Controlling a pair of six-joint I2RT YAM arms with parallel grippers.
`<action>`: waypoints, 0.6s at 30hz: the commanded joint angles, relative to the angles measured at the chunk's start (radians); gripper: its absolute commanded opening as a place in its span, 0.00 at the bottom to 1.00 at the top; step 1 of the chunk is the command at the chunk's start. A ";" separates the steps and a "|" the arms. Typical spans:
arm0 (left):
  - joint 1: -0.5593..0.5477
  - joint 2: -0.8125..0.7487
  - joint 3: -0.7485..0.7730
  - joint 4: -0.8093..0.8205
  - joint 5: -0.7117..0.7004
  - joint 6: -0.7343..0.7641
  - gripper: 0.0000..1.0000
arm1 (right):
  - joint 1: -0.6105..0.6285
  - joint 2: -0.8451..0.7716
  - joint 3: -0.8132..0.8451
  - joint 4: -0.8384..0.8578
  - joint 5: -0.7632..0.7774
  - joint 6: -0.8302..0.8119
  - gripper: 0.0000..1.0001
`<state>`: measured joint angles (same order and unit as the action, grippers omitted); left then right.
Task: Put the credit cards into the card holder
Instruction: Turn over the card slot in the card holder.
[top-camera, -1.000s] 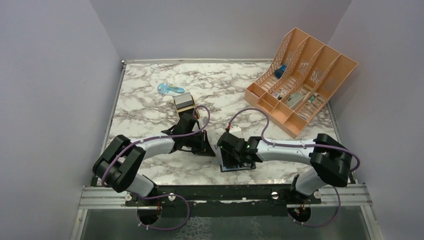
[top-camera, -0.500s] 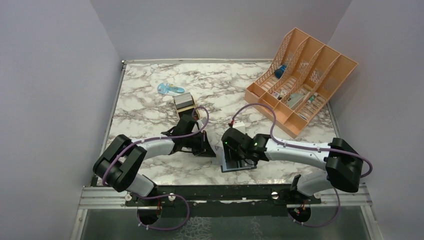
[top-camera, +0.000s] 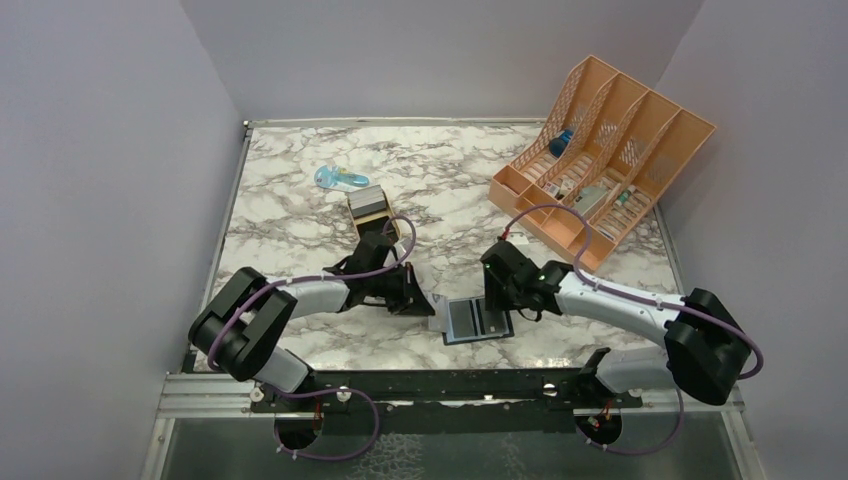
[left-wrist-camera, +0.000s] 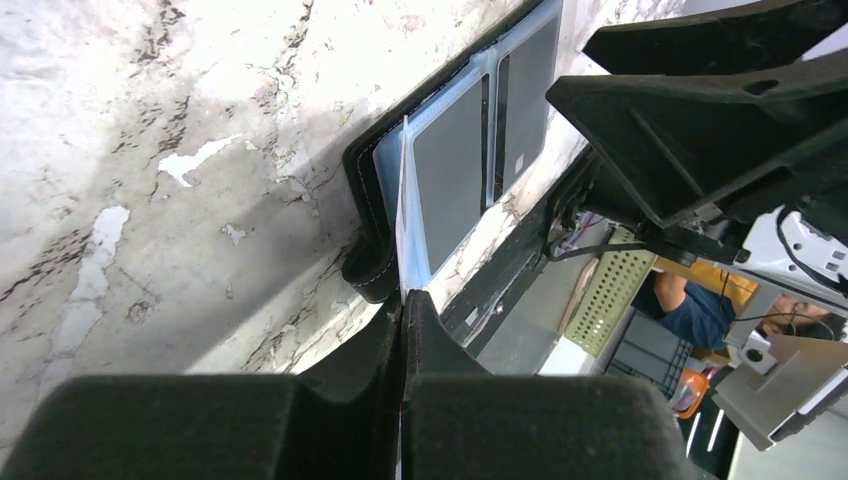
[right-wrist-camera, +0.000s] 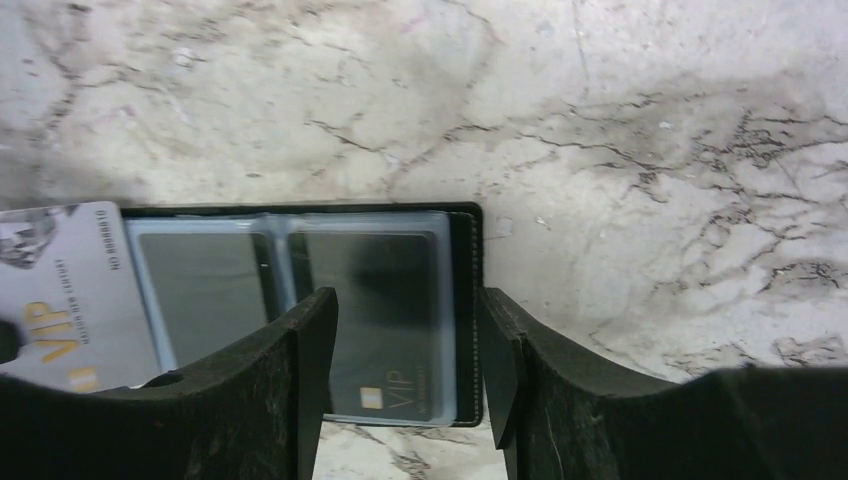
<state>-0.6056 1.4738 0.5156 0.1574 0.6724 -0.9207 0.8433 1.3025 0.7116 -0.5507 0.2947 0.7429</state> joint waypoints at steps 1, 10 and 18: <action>-0.010 0.028 -0.015 0.082 0.048 -0.046 0.00 | -0.028 -0.028 -0.049 0.042 -0.037 -0.018 0.53; -0.010 0.017 0.001 -0.057 -0.031 0.019 0.00 | -0.038 -0.039 -0.111 0.060 -0.066 0.002 0.51; -0.010 -0.015 -0.009 -0.072 -0.044 0.016 0.00 | -0.038 -0.047 -0.104 0.038 -0.068 0.027 0.51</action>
<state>-0.6109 1.4784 0.5095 0.1181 0.6647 -0.9234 0.8093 1.2671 0.6083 -0.5110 0.2417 0.7475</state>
